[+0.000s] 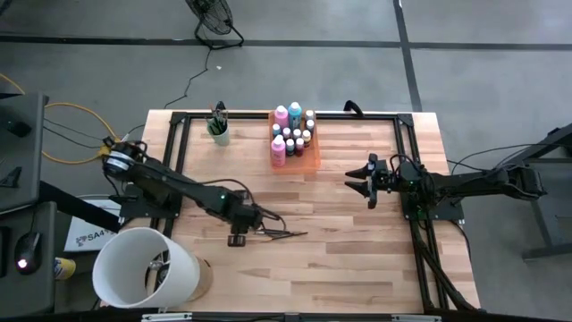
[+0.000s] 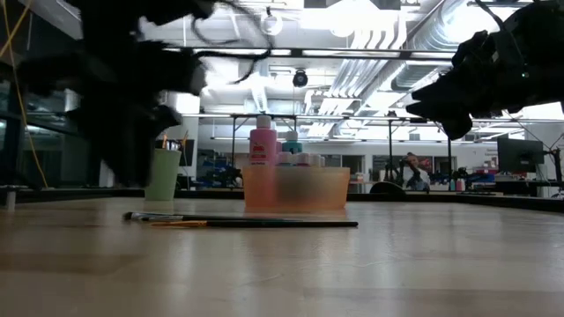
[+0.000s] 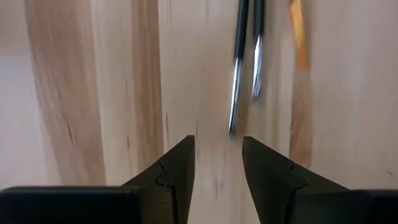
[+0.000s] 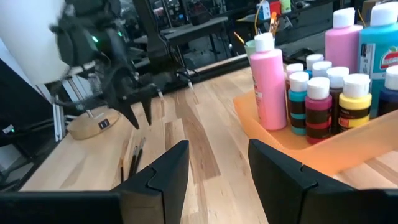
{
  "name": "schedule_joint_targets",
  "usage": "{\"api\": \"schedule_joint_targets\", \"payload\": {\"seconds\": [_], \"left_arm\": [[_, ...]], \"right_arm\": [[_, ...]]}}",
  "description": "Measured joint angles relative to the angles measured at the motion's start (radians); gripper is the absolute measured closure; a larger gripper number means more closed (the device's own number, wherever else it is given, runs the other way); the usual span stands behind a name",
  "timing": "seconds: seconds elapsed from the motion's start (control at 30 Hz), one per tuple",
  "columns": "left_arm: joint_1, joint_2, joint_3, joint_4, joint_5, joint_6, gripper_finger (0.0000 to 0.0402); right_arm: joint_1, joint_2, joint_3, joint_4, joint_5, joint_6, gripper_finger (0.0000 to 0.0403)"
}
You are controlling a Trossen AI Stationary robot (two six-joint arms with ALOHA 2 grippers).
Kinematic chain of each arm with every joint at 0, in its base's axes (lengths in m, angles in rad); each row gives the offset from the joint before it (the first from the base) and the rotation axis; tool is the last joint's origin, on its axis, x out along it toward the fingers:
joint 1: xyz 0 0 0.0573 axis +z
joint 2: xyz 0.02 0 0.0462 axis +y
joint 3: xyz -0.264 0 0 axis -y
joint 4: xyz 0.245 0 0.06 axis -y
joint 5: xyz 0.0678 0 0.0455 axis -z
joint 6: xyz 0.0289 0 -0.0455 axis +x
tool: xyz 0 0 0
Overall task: Pick & Place Paint Supplies
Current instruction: Put the white paintbrush into the cup
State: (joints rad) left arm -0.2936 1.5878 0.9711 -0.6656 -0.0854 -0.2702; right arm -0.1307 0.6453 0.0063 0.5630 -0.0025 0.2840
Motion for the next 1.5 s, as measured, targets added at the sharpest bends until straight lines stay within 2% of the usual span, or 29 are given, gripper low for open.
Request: {"api": "schedule_joint_targets", "payload": {"seconds": [0.13, 0.47, 0.7, 1.5], "left_arm": [[-0.001, 0.003, 0.032, -0.042, -0.01, 0.013, 0.0272], [-0.009, 0.102, 0.087, -0.032, -0.001, 0.038, 0.0272], [-0.008, 0.129, 0.087, -0.039, 0.039, 0.052, 0.0272], [-0.008, 0.192, 0.088, -0.016, 0.033, 0.055, 0.0275]], "right_arm": [[0.0, 0.0, 0.0, -0.019, 0.0, 0.0, 0.0243], [0.0, 0.001, 0.0, -0.037, 0.0, 0.0, 0.0243], [0.0, 0.002, 0.0, -0.038, 0.0, 0.0, 0.0243], [0.0, 0.002, 0.0, -0.06, 0.0, 0.0, 0.0243]]}}
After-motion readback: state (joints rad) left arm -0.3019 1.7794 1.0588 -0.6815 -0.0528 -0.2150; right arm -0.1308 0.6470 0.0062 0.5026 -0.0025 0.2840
